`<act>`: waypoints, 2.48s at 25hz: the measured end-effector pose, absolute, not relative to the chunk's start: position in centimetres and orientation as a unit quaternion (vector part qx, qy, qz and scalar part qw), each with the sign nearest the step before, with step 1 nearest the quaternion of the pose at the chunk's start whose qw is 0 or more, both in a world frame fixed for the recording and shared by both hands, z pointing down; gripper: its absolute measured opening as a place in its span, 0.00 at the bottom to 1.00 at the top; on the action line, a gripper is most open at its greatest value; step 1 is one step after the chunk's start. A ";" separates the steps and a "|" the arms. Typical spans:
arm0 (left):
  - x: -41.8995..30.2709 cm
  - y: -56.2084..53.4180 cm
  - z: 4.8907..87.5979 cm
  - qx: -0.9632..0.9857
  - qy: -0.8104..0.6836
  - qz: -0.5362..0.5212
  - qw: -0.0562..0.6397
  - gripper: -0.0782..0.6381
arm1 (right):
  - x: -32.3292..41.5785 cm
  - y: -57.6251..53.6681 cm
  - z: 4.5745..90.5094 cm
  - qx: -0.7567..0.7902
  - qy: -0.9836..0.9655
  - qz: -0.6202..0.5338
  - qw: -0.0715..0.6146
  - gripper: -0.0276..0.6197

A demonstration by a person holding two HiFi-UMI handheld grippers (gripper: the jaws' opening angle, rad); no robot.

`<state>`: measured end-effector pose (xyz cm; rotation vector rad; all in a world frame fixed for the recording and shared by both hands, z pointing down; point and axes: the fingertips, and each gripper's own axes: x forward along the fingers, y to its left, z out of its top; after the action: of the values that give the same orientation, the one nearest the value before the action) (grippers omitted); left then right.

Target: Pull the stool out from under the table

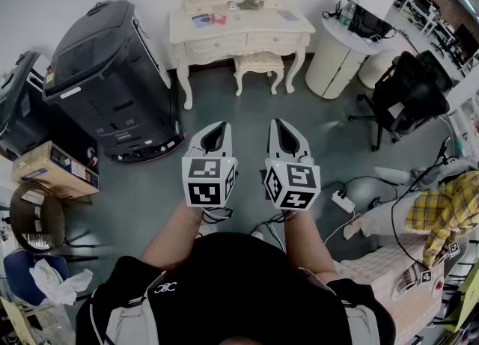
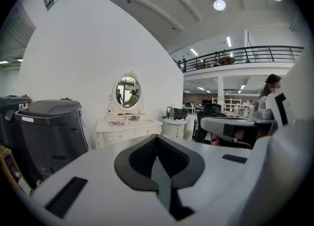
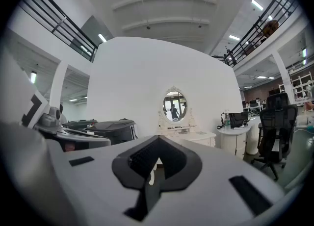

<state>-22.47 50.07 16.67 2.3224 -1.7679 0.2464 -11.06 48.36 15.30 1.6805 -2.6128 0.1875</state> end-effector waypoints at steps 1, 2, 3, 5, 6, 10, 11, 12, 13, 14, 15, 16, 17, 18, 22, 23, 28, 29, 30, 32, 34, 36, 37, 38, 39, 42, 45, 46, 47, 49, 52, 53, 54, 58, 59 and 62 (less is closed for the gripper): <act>-22.4 50.0 16.7 0.789 -0.599 0.085 0.105 0.10 | -11.0 48.3 15.3 0.542 -0.838 0.058 0.016 0.05; -22.3 50.0 16.7 0.790 -0.598 0.086 0.105 0.10 | -11.0 48.3 15.3 0.544 -0.837 0.056 0.017 0.05; -22.3 50.0 16.7 0.791 -0.597 0.086 0.105 0.10 | -11.0 48.3 15.3 0.546 -0.836 0.052 0.020 0.05; -22.3 49.9 16.9 0.793 -0.594 0.086 0.106 0.10 | -11.1 48.3 15.4 0.550 -0.834 0.044 0.025 0.05; -22.2 49.9 17.0 0.794 -0.592 0.085 0.109 0.10 | -11.2 48.3 15.5 0.550 -0.834 0.043 0.027 0.05; -22.1 49.9 17.4 0.797 -0.585 0.080 0.123 0.10 | -11.1 48.5 15.9 0.549 -0.834 0.053 0.019 0.05; -22.1 49.9 17.4 0.797 -0.585 0.081 0.123 0.10 | -11.0 48.5 15.8 0.551 -0.833 0.054 0.014 0.05; -22.1 49.9 17.4 0.798 -0.585 0.082 0.123 0.10 | -10.9 48.5 15.7 0.552 -0.832 0.054 0.010 0.05; -22.0 49.9 17.4 0.798 -0.585 0.082 0.121 0.10 | -10.8 48.5 15.7 0.553 -0.831 0.054 0.008 0.05; -21.9 49.8 17.4 0.799 -0.584 0.082 0.120 0.10 | -10.7 48.5 15.7 0.555 -0.830 0.054 0.007 0.05; -21.8 49.8 17.3 0.800 -0.583 0.081 0.120 0.10 | -10.6 48.5 15.6 0.555 -0.830 0.053 0.007 0.05; -21.6 49.8 17.1 0.801 -0.582 0.080 0.119 0.10 | -10.5 48.4 15.5 0.556 -0.830 0.052 0.007 0.05; -21.4 49.7 17.0 0.802 -0.581 0.079 0.118 0.10 | -10.4 48.4 15.5 0.556 -0.829 0.051 0.007 0.05; -21.2 49.7 16.9 0.803 -0.579 0.080 0.117 0.10 | -10.2 48.4 15.4 0.557 -0.829 0.050 0.007 0.05; -20.0 49.7 16.8 0.806 -0.574 0.081 0.116 0.10 | -9.4 48.4 15.7 0.558 -0.828 0.052 0.010 0.05; -19.6 49.7 16.8 0.807 -0.574 0.082 0.116 0.10 | -9.1 48.4 15.7 0.558 -0.828 0.052 0.011 0.05; -17.7 49.8 16.7 0.805 -0.578 0.084 0.105 0.10 | -6.7 48.6 16.0 0.564 -0.824 0.054 0.012 0.05; -17.4 49.8 16.8 0.804 -0.579 0.084 0.107 0.10 | -6.1 48.6 16.1 0.565 -0.823 0.055 0.012 0.05; -17.0 49.8 16.9 0.803 -0.580 0.083 0.110 0.10 | -5.6 48.7 16.2 0.565 -0.823 0.055 0.013 0.05; -16.1 49.9 17.2 0.802 -0.580 0.082 0.120 0.10 | -4.7 48.8 16.4 0.564 -0.824 0.053 0.016 0.05; -14.9 50.1 17.5 0.802 -0.578 0.082 0.126 0.10 | -3.8 49.0 16.6 0.562 -0.825 0.050 0.019 0.05; -13.6 50.4 17.7 0.802 -0.578 0.085 0.125 0.10 | -2.7 49.2 16.9 0.561 -0.826 0.051 0.021 0.05; -12.9 50.5 17.9 0.801 -0.579 0.087 0.124 0.10 | -2.1 49.2 17.1 0.560 -0.827 0.053 0.022 0.05; -12.3 50.7 18.1 0.800 -0.580 0.088 0.125 0.10 | -1.6 49.3 17.3 0.558 -0.827 0.057 0.024 0.05; -11.8 50.8 18.3 0.799 -0.581 0.089 0.128 0.10 | -1.0 49.3 17.6 0.557 -0.828 0.060 0.027 0.05; -10.6 50.9 19.0 0.795 -0.584 0.090 0.138 0.10 | 0.2 49.3 18.4 0.552 -0.830 0.062 0.039 0.05; -10.0 50.6 19.8 0.792 -0.586 0.096 0.144 0.10 | 1.3 49.0 18.9 0.554 -0.829 0.063 0.043 0.05; -9.9 50.4 20.1 0.791 -0.586 0.098 0.146 0.10 | 1.6 48.8 18.9 0.555 -0.828 0.064 0.043 0.05; -9.8 50.2 20.2 0.790 -0.587 0.098 0.148 0.10 | 1.9 48.6 19.0 0.555 -0.828 0.065 0.042 0.05; -9.5 49.7 20.2 0.789 -0.587 0.098 0.149 0.10 | 2.3 48.0 19.0 0.556 -0.827 0.067 0.041 0.05; -9.2 48.6 20.2 0.791 -0.586 0.097 0.148 0.10 | 2.5 46.9 19.1 0.557 -0.827 0.069 0.041 0.05; -9.1 48.1 20.2 0.792 -0.585 0.096 0.148 0.10 | 2.5 46.6 19.2 0.558 -0.826 0.069 0.042 0.05; -9.1 47.6 20.3 0.793 -0.583 0.096 0.148 0.10 | 2.4 46.1 19.3 0.559 -0.825 0.068 0.045 0.05; -8.8 44.9 20.6 0.798 -0.577 0.097 0.142 0.10 | 2.1 43.7 19.8 0.562 -0.824 0.064 0.049 0.05; -9.0 44.0 20.6 0.799 -0.578 0.098 0.138 0.10 | 2.0 42.9 19.8 0.562 -0.823 0.061 0.049 0.05; -9.7 40.8 19.8 0.800 -0.579 0.094 0.125 0.10 | 1.3 40.2 19.2 0.563 -0.823 0.049 0.051 0.05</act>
<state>-9.68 40.80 19.78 2.3306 -1.6870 0.2740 1.28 40.20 19.18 1.7142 -2.5057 0.1492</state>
